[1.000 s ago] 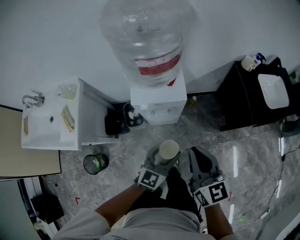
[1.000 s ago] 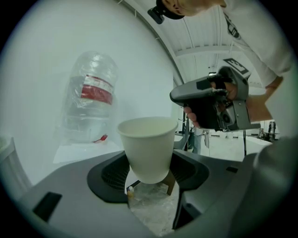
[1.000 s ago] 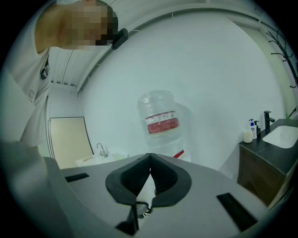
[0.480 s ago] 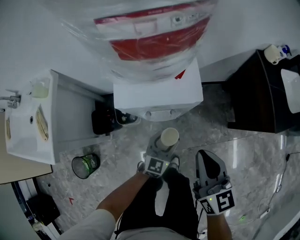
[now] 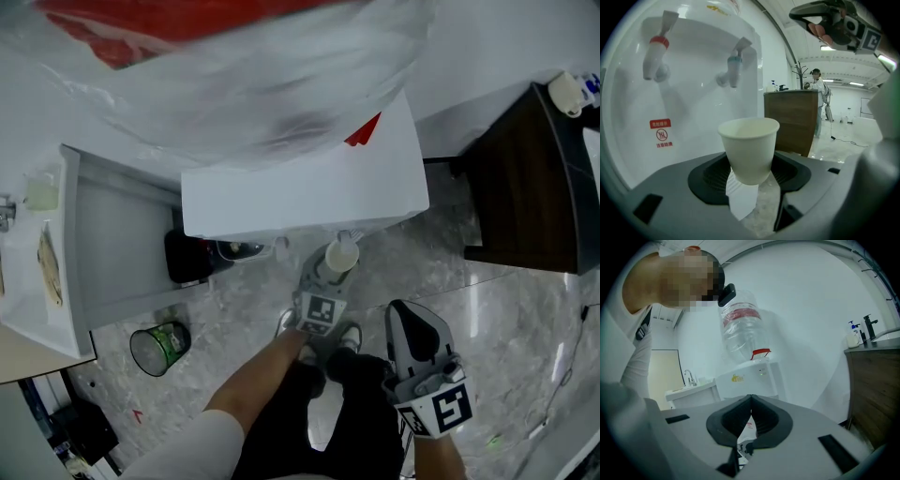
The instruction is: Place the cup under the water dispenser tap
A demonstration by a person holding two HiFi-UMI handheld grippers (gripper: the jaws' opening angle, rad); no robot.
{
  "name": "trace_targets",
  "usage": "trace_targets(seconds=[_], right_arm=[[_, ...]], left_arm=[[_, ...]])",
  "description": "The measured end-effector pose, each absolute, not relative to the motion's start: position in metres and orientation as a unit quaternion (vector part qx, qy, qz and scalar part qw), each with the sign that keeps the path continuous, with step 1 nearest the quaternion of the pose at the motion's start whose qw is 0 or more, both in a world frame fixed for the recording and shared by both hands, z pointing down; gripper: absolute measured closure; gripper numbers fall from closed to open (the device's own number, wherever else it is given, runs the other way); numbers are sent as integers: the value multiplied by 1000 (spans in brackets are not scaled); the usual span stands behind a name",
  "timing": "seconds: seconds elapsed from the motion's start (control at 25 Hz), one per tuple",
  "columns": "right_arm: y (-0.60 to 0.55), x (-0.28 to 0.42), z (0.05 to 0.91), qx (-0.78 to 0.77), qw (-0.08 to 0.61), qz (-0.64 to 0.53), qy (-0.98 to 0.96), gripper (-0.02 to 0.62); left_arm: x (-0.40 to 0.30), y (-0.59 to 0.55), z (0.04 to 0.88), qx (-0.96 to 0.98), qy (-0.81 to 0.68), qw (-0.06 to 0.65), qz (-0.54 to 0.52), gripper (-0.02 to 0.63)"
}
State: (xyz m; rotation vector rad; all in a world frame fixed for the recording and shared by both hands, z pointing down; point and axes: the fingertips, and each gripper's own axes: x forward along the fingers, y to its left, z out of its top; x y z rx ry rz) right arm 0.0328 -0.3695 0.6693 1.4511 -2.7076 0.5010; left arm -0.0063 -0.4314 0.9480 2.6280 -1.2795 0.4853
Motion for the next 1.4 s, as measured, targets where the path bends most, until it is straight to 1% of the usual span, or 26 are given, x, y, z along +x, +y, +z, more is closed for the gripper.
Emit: trace_targets(seconds=[0.24,0.48,0.6,0.72,1.0,1.2,1.4], right_arm=[[-368,39,686,464,26,172,-869,578],[-368,38,689,456,30,176,-872,578],[-367,39,687,453,32,178,-873,578],[-366,39,683,448,37,185,-874,578],[-360,37,670,440,38,201,-874,578],[-352,31,648,441,41,205,-873,578],[-343,22,612,444,54,201,-871,578]], left_arm=[[-14,-458,980,868,-452,88,187,341],[-12,-468,988,857,-468,75,204,339],[-10,-468,990,855,-465,82,214,318],[-14,-469,991,851,-466,96,221,263],[-30,-451,990,842,-464,123,245,247],[-36,-406,946,847,-450,140,246,247],[-31,-364,857,865,-422,146,229,249]])
